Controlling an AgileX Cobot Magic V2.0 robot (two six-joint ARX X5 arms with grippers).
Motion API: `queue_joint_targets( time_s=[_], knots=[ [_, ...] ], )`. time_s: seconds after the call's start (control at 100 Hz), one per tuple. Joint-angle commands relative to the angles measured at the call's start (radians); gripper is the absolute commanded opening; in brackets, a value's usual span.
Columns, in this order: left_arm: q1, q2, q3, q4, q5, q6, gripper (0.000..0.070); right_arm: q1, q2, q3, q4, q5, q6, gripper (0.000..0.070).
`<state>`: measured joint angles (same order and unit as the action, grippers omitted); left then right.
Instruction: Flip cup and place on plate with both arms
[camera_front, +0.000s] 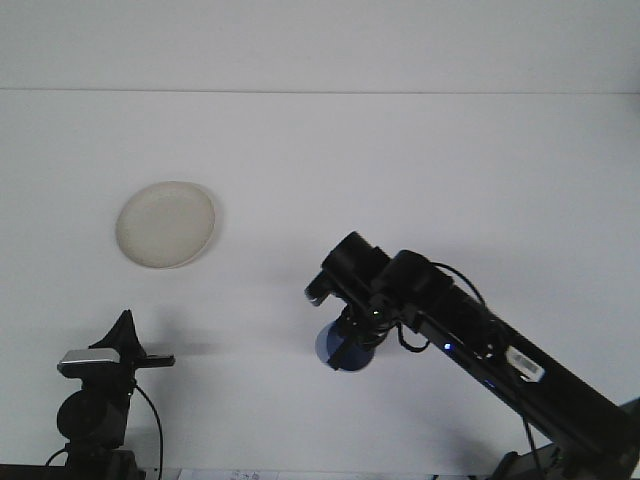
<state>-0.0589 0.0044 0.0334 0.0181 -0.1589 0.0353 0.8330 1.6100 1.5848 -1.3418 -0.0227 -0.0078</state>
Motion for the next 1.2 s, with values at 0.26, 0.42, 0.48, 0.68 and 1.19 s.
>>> queue_joint_targets(
  time_s=[0.26,0.42,0.48,0.68,1.19],
  knots=[
    [0.002,-0.002,-0.019,0.013,-0.005,0.002,0.0015,0.08,0.166,0.025,-0.026,0.042,-0.035,0.0],
    [0.002,-0.002,-0.019,0.013,-0.005,0.002,0.0015,0.082,0.194,0.025,-0.024,0.039,-0.047,0.0],
    [0.002,-0.002,-0.019,0.013,-0.005,0.002,0.0015,0.084,0.203,0.025,-0.021,0.038,-0.051,0.0],
    [0.002,-0.002,-0.019,0.013,-0.005,0.002,0.0015,0.084,0.227,0.025,-0.02,0.038,-0.053,0.0016],
    [0.002,-0.002,-0.019,0.013,-0.005,0.002,0.0015,0.076,0.143,0.027,0.034,0.057,-0.064,0.0318]
  ],
)
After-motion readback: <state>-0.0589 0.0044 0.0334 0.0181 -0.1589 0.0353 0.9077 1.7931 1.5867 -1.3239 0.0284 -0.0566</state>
